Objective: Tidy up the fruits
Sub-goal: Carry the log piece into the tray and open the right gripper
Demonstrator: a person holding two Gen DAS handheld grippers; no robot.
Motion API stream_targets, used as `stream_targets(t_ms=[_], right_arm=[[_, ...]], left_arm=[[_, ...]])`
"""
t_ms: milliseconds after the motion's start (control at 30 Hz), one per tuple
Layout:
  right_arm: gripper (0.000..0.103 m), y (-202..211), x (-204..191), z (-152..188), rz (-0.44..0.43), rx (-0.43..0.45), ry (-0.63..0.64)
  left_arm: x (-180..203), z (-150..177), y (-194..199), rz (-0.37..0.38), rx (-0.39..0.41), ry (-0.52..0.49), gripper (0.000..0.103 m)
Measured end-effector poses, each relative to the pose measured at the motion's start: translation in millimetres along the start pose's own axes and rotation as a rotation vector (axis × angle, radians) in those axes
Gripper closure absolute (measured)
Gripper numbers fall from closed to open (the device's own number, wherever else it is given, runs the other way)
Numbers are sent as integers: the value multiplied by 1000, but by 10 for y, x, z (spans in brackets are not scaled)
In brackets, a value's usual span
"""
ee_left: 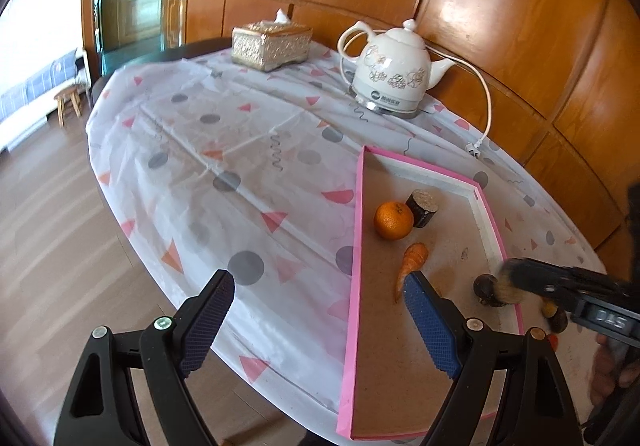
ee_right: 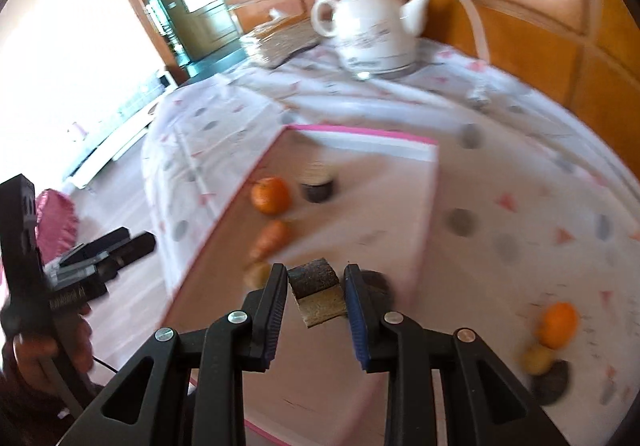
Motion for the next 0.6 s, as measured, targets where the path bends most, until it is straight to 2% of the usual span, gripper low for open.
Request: stream_targets(t_ms=[167,233,300,433,600], right_arm=[[73,-296,-210,20,-7,-51,8],[72,-322,-227,31,1,-44,15],[69,-282,-209,58,11,-38,19],[69,-138,-163,100,64,-10,45],[66,87,-70,275,157,14,94]], left_arm=[[1,4,-31,3,-11,-9,16],[0,13,-37,3,-14,-8,16],[11,11,-25,4,-9,-11,16],[82,5,10,10,2,-37,16],[182,5,37,16,2,-67,16]])
Point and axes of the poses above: each gripper's, at about its wrist camera, not at the fingertips, and y roughly against the way its jaws point, x to its right, z to its underside, the point moved 4 cm from there along -y, roughly the way its jaws point, and after that the axes turned 5 degrees about -y, right-handed, at the moved point
